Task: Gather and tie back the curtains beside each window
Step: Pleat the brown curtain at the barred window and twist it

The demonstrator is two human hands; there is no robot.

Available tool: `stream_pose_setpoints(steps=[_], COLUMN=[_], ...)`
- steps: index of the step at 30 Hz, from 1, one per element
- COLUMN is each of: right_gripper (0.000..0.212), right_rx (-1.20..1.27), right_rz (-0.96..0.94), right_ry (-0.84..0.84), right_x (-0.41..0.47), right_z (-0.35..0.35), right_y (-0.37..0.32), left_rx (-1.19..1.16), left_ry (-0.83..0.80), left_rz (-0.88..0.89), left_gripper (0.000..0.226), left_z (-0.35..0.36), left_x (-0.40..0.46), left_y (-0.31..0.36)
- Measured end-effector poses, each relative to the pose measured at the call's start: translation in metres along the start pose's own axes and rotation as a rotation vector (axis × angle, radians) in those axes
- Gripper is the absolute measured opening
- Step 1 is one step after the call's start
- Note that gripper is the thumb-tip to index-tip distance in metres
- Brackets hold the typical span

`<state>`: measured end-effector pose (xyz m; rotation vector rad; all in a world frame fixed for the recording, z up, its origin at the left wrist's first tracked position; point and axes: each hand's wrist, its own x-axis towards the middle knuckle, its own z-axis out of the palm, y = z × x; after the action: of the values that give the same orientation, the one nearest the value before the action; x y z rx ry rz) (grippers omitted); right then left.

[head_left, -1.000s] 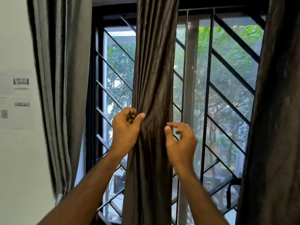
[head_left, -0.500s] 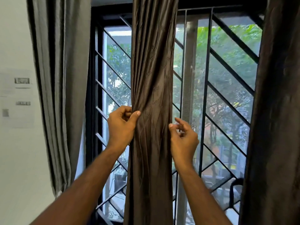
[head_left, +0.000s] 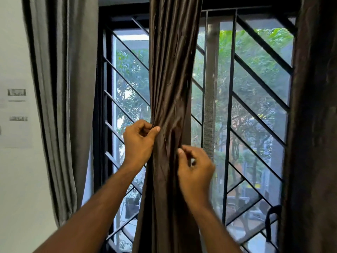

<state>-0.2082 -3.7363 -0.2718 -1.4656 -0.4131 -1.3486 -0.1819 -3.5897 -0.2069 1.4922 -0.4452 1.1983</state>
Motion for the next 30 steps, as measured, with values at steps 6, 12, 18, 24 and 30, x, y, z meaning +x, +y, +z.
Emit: stream_pose_setpoints(steps=[6,12,18,24,30], right_gripper=[0.017,0.009,0.009,0.011,0.019], right_rx=[-0.120,-0.057,0.001,0.048,0.060], right_rz=[-0.254,-0.190,-0.135,-0.142,0.318], right_ry=[-0.083,-0.169,-0.182,-0.232,0.114], right_x=[-0.010,-0.006,-0.006,0.001,0.029], right_z=[0.028,0.042,0.047,0.043,0.019], right_y=[-0.020,-0.017,-0.020,-0.018,0.004], left_rx=[0.102,-0.075,-0.276,-0.169,-0.171], left_ry=[-0.018,-0.096,-0.095,-0.134,-0.133], left_rz=[0.114,0.034,-0.100,-0.023,-0.078], left_gripper=[0.024,0.020,0.025,0.015,0.026], left_z=[0.007,-0.001,-0.005,-0.010,-0.019], left_x=[-0.002,-0.004,-0.009,-0.010,-0.003], left_y=[0.003,0.002,0.000,0.002,0.005])
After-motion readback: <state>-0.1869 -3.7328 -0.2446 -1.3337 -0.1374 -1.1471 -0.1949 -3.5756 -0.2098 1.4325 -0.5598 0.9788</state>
